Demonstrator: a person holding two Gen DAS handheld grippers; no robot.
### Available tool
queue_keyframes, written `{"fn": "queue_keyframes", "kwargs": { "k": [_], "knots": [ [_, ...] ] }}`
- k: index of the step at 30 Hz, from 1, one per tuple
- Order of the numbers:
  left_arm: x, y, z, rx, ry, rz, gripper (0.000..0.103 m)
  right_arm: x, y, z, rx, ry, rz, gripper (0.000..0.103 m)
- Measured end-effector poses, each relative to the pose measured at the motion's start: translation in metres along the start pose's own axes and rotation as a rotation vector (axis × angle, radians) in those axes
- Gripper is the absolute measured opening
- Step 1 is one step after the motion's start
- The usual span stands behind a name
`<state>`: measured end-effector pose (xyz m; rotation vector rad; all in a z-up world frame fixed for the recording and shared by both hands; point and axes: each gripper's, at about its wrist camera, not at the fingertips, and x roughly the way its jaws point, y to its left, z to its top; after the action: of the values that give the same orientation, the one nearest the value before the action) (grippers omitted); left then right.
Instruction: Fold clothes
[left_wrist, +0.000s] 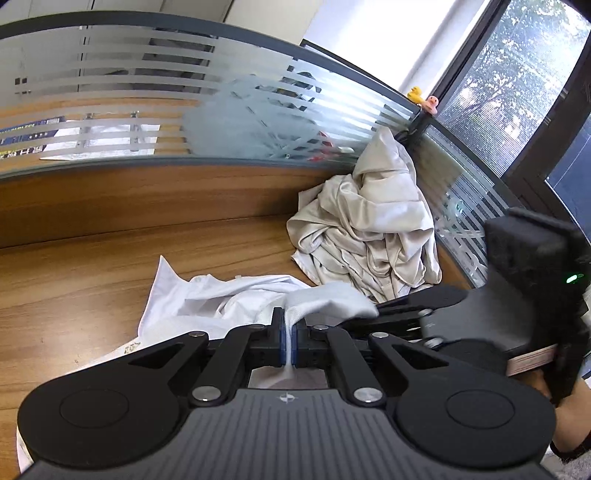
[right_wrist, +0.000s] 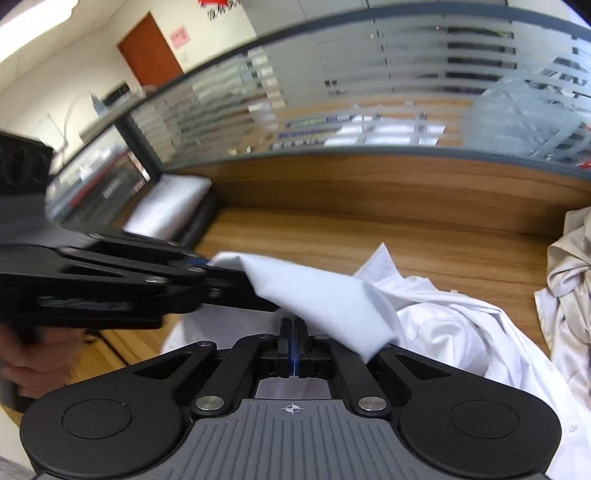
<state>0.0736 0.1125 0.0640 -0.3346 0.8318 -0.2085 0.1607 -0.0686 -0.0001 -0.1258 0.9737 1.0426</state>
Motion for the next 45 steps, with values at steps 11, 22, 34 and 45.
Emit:
{"fn": "queue_keyframes", "kwargs": {
  "k": [11,22,34,45],
  "knots": [
    [0.001,0.010,0.006,-0.034,-0.041,0.075,0.002,0.018,0.014,-0.053,-0.047,0.261,0.088,0.002],
    [-0.005,0.003,0.000,-0.001,-0.023,0.082,0.017,-0.016,0.011,-0.038,0.013,0.077,0.088,0.004],
    [0.001,0.003,-0.043,-0.037,0.042,0.187,0.004,0.006,-0.007,-0.034,0.071,0.045,-0.005,0.003],
    [-0.005,0.011,-0.040,-0.068,0.049,0.171,0.004,0.009,-0.005,-0.037,-0.006,0.050,0.048,0.006]
  ]
}}
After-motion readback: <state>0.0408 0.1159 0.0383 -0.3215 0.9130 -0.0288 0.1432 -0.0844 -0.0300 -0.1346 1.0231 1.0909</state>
